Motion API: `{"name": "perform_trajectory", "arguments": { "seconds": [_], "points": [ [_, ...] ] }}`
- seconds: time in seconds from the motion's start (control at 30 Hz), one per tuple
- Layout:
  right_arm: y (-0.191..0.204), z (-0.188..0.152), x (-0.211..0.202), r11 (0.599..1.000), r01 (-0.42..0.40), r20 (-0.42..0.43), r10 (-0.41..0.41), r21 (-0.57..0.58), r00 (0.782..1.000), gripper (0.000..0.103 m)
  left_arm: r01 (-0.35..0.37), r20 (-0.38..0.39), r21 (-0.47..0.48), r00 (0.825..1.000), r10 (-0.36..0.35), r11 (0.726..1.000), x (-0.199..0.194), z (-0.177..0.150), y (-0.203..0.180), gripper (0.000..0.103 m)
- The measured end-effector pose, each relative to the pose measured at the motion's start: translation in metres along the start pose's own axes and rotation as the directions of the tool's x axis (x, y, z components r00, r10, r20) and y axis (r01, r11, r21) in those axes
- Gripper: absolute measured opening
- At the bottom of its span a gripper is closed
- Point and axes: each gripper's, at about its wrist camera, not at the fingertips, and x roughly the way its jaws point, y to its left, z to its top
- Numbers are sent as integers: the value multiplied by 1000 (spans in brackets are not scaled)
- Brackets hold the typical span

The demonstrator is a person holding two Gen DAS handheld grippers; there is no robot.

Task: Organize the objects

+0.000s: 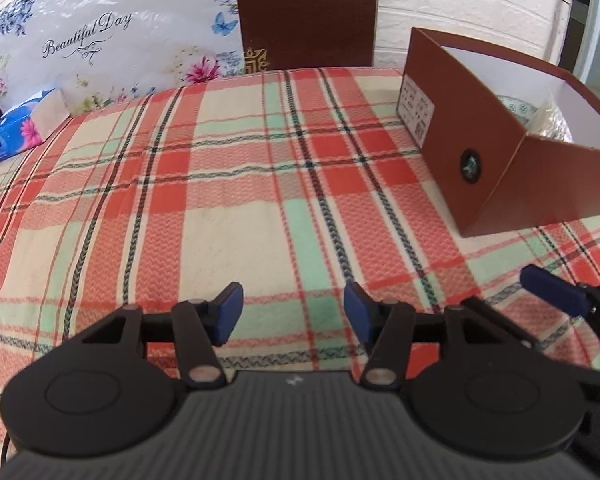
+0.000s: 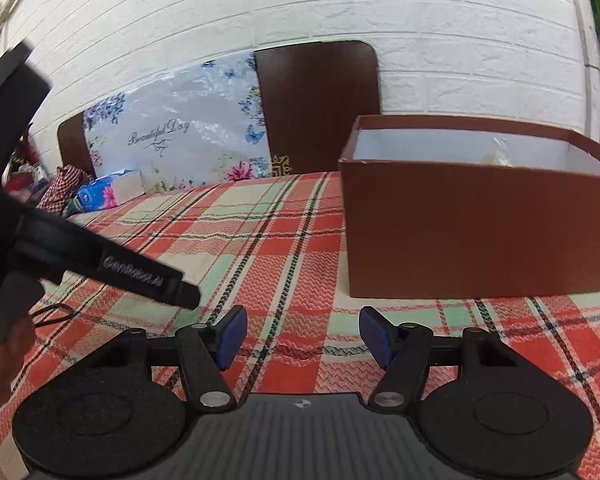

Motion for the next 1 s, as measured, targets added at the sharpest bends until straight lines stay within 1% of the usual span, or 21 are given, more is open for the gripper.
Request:
{"name": "perform_trajectory", "arguments": {
  "seconds": [0.13, 0.27, 0.3, 0.37, 0.43, 0.47, 0.5, 0.53, 0.57, 0.6, 0.67, 0.73, 0.77, 0.9, 1.0],
  "points": [
    [-10, -1, 0, 998, 22, -10, -22, 65, 1000, 63, -2, -3, 5, 1000, 2, 1000, -1, -2, 0, 61],
    [-14, -4, -13, 991, 52, -35, -48, 123, 998, 63, 8, 14, 19, 1000, -8, 1000, -11, -2, -6, 62],
    [-17, -4, -18, 989, 61, -38, -57, 136, 998, 63, 13, 24, 24, 1000, -13, 1000, -15, -1, -7, 63],
    [-23, 1, -30, 984, 84, -32, -80, 158, 996, 63, 19, 49, 31, 999, -21, 999, -24, 1, -11, 71],
    [-29, 9, -45, 978, 103, -6, -104, 184, 995, 64, 22, 86, 41, 996, -25, 999, -36, 4, -16, 81],
    [-31, 13, -52, 975, 114, 12, -119, 191, 993, 65, 25, 104, 47, 994, -30, 999, -41, 6, -19, 83],
    [-32, 17, -61, 973, 129, 36, -138, 194, 990, 67, 28, 121, 52, 992, -34, 998, -47, 8, -21, 88],
    [-32, 21, -70, 971, 143, 63, -158, 192, 986, 72, 31, 135, 58, 990, -39, 998, -52, 10, -23, 94],
    [-32, 24, -79, 969, 157, 87, -176, 189, 981, 78, 33, 147, 63, 988, -42, 997, -56, 12, -25, 96],
    [-31, 27, -87, 967, 172, 109, -194, 187, 975, 81, 32, 156, 69, 987, -42, 997, -60, 14, -28, 98],
    [-29, 32, -99, 964, 189, 137, -216, 187, 967, 92, 26, 164, 84, 986, -40, 996, -66, 16, -33, 99],
    [-27, 36, -106, 964, 192, 147, -220, 184, 964, 96, 20, 165, 97, 986, -36, 995, -69, 17, -38, 100],
    [-26, 37, -107, 966, 188, 142, -214, 180, 966, 98, 16, 167, 99, 985, -33, 995, -71, 17, -39, 100],
    [-18, 40, -107, 972, 164, 129, -186, 168, 974, 100, 8, 180, 91, 983, -24, 996, -75, 19, -38, 103],
    [-16, 42, -107, 973, 165, 127, -186, 158, 974, 102, 7, 182, 91, 983, -24, 996, -78, 21, -38, 103]
  ]
}}
